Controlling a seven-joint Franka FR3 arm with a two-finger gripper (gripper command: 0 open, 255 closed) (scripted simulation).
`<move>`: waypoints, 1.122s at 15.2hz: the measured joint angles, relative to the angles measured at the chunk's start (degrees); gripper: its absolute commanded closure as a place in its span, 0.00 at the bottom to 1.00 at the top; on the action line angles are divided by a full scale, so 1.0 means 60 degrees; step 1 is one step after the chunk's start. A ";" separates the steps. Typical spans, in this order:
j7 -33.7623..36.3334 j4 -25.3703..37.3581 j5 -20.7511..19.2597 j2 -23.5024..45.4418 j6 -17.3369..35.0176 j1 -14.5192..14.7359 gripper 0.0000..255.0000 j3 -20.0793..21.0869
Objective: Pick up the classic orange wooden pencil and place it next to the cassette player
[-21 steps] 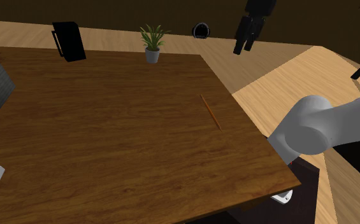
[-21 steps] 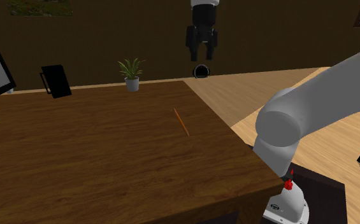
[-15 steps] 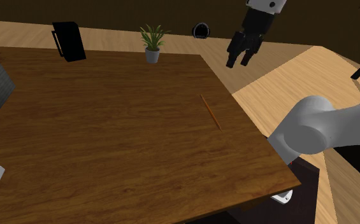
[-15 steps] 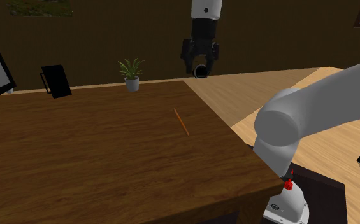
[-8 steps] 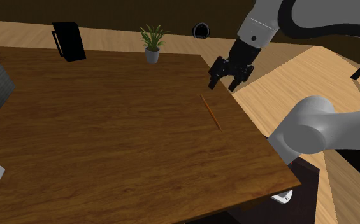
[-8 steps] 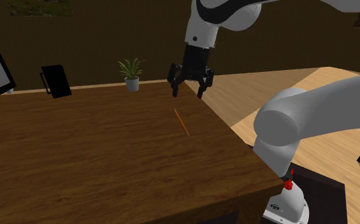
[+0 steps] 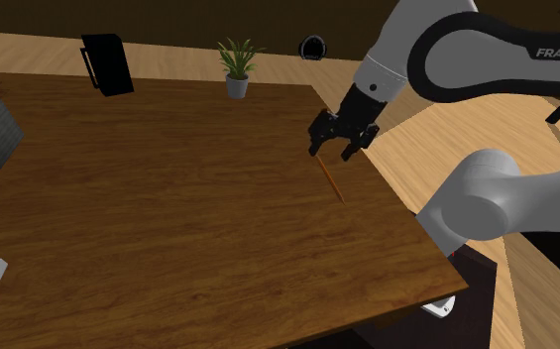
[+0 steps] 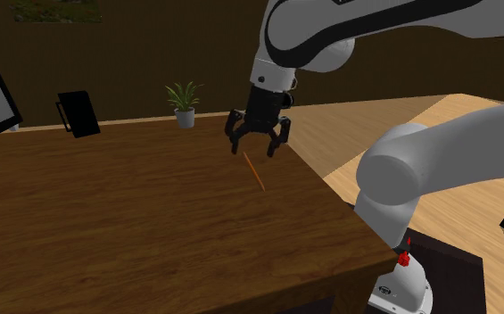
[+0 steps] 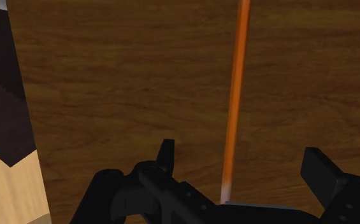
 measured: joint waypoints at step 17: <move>-0.0036 -0.0231 0.0154 0.0171 0.0422 0.0062 1.00 0.0138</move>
